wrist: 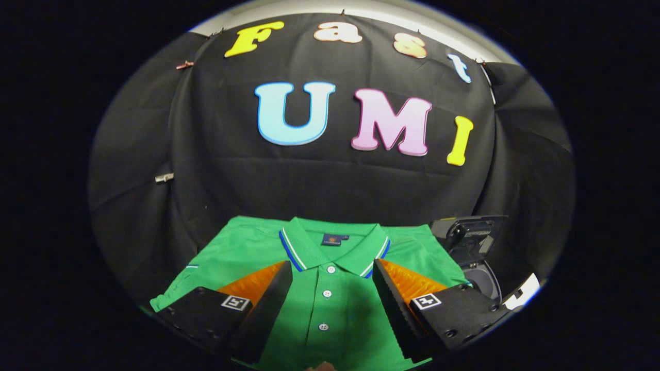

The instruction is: Put the clothes into the washing machine and then close the washing machine lid.

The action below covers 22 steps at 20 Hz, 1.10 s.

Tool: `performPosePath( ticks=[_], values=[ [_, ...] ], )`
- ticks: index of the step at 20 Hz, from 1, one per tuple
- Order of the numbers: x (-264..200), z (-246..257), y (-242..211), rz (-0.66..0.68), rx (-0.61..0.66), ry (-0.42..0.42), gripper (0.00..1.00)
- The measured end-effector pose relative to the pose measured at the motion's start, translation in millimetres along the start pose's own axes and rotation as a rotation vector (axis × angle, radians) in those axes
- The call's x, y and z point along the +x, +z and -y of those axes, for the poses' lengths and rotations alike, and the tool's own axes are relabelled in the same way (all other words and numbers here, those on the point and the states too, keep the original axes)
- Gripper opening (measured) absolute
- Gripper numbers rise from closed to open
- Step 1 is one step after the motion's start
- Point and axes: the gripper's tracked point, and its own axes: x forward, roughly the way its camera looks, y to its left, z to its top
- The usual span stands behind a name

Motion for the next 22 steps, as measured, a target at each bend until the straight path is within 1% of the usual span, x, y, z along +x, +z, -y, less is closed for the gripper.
performPosePath(
  ticks=[3, 6, 9, 10, 14, 16, 17, 18, 19, 22],
  values=[
    [14, -6, -17, -0.124, 0.025, 0.03, 0.98],
    [19, -5, -33, -0.237, 0.037, 0.034, 0.99],
    [22, -6, -32, -0.299, 0.071, 0.049, 0.98],
    [20, -6, -34, -0.33, 0.061, 0.053, 0.98],
    [23, -4, -36, -0.426, 0.077, 0.03, 0.98],
    [21, -4, -38, -0.457, 0.058, 0.055, 0.98],
    [23, 0, -40, -0.461, 0.052, 0.051, 0.98],
    [21, 3, -38, -0.472, 0.069, 0.046, 0.86],
    [22, 8, -38, -0.478, 0.07, 0.038, 0.82],
    [24, 20, -37, -0.478, 0.086, 0.022, 0.47]
  ],
)
